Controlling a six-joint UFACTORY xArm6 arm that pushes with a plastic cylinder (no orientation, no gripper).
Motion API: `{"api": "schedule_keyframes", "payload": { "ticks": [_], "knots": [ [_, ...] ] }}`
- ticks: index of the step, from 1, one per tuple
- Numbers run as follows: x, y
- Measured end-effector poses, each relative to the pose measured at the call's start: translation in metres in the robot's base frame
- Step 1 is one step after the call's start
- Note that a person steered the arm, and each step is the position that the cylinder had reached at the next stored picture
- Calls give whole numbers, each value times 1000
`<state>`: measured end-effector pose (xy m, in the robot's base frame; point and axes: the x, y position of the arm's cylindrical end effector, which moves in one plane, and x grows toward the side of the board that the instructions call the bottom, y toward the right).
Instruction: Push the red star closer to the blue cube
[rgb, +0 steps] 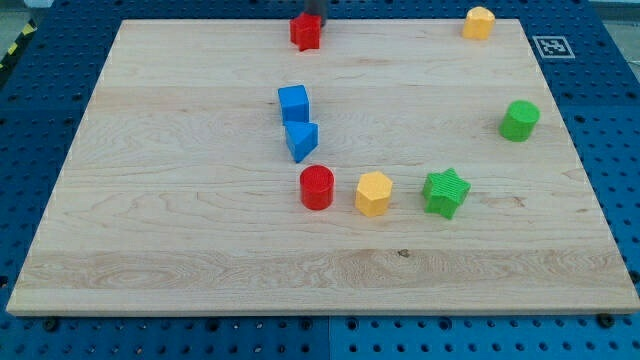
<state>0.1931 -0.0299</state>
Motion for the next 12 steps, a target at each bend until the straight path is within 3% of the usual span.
{"api": "schedule_keyframes", "payload": {
  "ticks": [5,7,9,12],
  "knots": [
    [6,29],
    [39,28],
    [27,-22],
    [52,-27]
  ]
}}
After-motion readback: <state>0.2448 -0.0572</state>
